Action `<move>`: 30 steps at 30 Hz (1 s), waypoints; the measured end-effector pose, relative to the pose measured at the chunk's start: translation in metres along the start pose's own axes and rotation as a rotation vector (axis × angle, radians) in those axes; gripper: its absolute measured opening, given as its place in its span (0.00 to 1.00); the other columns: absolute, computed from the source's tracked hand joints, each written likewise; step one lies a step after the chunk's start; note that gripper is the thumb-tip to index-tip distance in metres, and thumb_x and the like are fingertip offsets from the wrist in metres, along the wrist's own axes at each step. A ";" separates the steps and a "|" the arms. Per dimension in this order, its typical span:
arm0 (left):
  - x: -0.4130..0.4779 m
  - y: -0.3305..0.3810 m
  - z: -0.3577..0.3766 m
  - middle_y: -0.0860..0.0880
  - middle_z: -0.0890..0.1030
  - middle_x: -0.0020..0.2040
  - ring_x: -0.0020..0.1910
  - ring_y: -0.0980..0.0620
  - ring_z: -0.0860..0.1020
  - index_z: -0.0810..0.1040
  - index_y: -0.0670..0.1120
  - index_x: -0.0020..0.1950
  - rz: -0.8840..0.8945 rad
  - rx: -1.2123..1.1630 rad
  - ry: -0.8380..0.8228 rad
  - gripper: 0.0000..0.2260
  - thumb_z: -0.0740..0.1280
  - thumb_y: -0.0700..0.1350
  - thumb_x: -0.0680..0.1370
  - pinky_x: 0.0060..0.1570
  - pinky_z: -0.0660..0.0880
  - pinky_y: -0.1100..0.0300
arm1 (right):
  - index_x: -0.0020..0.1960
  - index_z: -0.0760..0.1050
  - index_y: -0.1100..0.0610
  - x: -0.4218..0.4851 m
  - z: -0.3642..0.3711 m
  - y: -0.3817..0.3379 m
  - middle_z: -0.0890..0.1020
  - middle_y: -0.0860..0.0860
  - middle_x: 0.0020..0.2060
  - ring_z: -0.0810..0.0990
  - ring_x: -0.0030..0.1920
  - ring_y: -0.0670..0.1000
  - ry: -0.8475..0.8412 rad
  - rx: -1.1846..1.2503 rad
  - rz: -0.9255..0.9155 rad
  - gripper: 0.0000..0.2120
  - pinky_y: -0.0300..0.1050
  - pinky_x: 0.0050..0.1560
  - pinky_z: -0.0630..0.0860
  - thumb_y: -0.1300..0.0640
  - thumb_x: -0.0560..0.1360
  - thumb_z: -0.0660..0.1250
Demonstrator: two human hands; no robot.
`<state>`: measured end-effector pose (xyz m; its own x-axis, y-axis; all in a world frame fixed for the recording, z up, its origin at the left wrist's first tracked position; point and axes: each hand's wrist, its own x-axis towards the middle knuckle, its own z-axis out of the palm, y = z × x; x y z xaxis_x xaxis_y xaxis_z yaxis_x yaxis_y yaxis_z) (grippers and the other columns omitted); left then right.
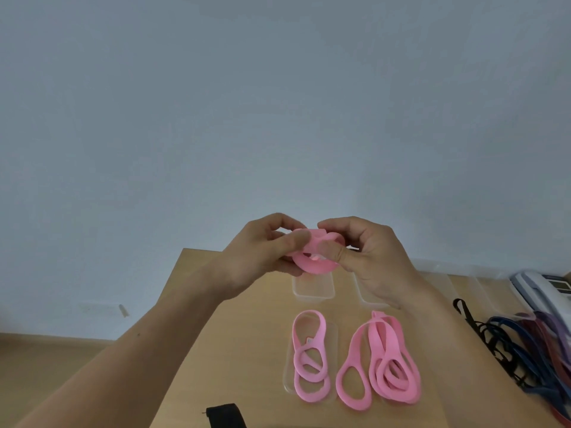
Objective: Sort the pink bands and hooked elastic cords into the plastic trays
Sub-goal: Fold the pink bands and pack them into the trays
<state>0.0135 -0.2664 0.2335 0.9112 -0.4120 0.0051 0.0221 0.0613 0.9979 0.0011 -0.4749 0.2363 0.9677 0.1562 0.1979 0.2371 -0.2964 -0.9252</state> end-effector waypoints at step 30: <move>0.035 -0.080 -0.050 0.43 0.82 0.39 0.35 0.49 0.81 0.71 0.45 0.43 0.059 0.174 0.085 0.13 0.75 0.37 0.73 0.40 0.76 0.52 | 0.44 0.81 0.42 0.023 0.057 0.055 0.85 0.45 0.41 0.81 0.40 0.45 0.214 -0.110 0.111 0.11 0.36 0.41 0.78 0.56 0.68 0.79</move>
<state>0.0638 -0.2405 0.1508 0.9403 -0.3339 0.0662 -0.0976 -0.0782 0.9921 0.0312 -0.4336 0.1712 0.9816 -0.0824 0.1724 0.1254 -0.4031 -0.9065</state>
